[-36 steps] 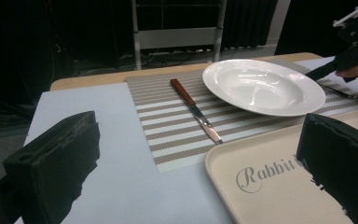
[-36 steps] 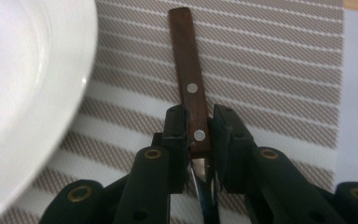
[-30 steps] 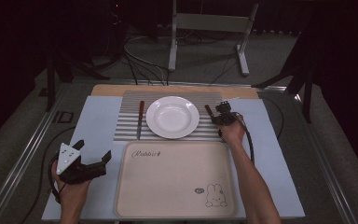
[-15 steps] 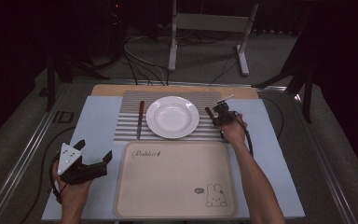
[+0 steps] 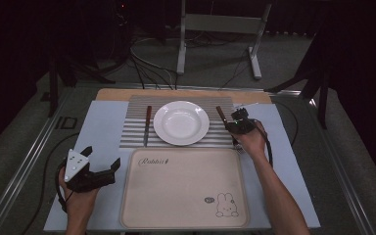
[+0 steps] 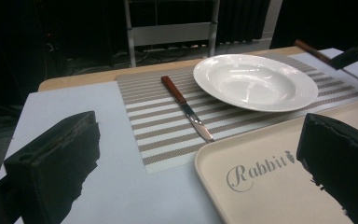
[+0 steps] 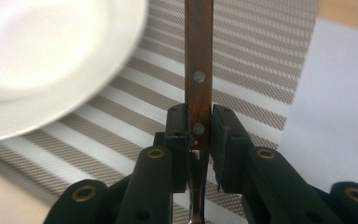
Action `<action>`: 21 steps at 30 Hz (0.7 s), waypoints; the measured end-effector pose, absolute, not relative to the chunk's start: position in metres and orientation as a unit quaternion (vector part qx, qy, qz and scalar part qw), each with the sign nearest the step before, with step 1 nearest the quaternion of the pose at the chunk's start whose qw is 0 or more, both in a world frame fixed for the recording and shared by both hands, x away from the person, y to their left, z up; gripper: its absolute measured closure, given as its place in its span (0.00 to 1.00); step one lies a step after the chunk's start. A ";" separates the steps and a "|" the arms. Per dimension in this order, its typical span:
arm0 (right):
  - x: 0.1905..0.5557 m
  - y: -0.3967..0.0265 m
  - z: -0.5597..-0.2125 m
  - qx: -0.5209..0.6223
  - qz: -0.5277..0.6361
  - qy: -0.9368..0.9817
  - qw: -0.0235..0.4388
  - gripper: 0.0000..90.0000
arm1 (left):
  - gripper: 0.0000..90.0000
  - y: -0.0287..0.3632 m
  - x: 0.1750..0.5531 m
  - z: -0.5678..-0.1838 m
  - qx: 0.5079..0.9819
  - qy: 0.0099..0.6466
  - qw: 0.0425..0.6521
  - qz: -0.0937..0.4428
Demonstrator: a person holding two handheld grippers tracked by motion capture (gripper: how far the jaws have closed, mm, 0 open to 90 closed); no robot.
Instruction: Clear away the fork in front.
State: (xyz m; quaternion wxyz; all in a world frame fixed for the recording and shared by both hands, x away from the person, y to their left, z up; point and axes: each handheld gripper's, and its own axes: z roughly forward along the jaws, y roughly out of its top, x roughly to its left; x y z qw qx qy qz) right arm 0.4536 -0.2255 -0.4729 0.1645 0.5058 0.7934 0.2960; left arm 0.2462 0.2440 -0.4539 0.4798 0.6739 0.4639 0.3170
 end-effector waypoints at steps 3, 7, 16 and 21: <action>0.444 -0.224 -0.464 0.496 0.321 0.789 0.170 0.87 | 0.00 0.243 0.246 -0.454 0.674 0.464 0.480 0.317; 0.431 -0.220 -0.454 0.483 0.349 0.784 0.173 0.87 | 0.00 0.242 0.247 -0.454 0.675 0.464 0.479 0.316; 0.397 -0.206 -0.445 0.453 0.397 0.779 0.175 0.87 | 0.00 0.226 0.245 -0.445 0.675 0.462 0.479 0.319; 0.380 -0.202 -0.445 0.448 0.421 0.769 0.174 0.87 | 0.00 0.209 0.248 -0.439 0.687 0.454 0.482 0.301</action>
